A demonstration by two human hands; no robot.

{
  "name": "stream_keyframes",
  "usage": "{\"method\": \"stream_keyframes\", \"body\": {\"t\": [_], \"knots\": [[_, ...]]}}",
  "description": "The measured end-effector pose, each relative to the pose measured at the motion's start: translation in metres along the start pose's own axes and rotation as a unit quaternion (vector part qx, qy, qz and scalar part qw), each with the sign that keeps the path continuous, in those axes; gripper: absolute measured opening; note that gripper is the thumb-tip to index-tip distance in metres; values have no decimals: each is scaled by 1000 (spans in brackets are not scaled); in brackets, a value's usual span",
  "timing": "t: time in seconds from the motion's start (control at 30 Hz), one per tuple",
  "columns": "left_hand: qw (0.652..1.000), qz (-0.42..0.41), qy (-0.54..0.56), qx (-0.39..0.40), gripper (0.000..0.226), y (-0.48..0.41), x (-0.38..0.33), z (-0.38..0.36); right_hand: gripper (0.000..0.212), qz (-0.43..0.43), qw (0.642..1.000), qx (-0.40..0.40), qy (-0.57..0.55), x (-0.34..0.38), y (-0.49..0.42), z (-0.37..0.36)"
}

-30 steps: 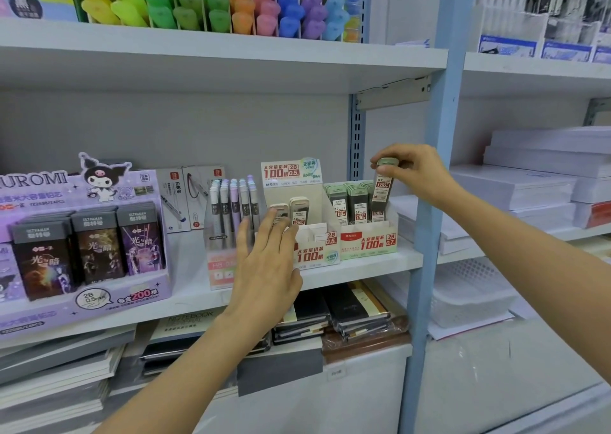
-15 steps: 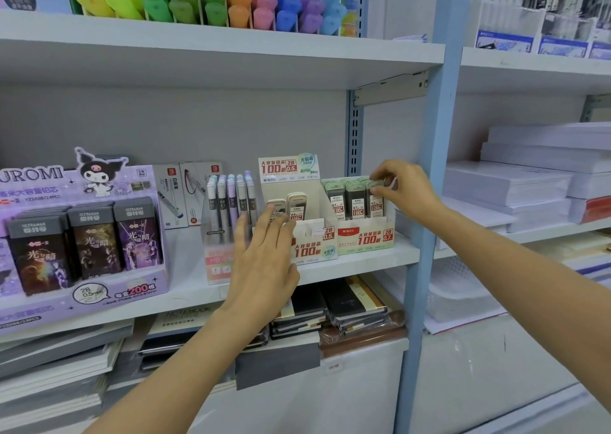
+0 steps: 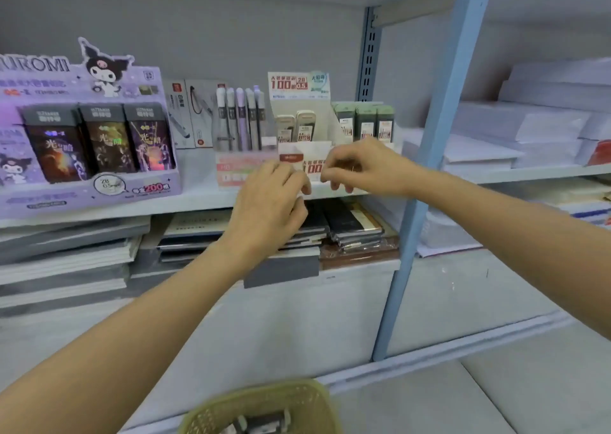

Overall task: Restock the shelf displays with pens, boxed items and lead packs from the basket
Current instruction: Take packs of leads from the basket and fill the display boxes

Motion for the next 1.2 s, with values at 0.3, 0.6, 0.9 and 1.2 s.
{"method": "stream_keyframes", "body": {"t": [0.3,0.6,0.9,1.2], "knots": [[892,228,39,388,12,198,80,-129,14,-95,937,281,-187,0,69,-256],[721,331,40,607,21,437,87,-223,16,-137,836,468,-251,21,202,-473],[729,341,17,593,30,486,72,-262,32,-226,789,510,-259,23,279,-539],[734,364,-46,571,39,489,67,-271,23,-204,758,514,-347,23,285,-541]]}}
Point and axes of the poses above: each hand's wrist, its own y-axis away from the middle knuckle, its own z-axis out of the back of the hand, x = y × z, the point moved 6 cm from there along -y, towards the middle knuckle, and after that the axes turned 14 degrees about z, right-handed, at the moved point
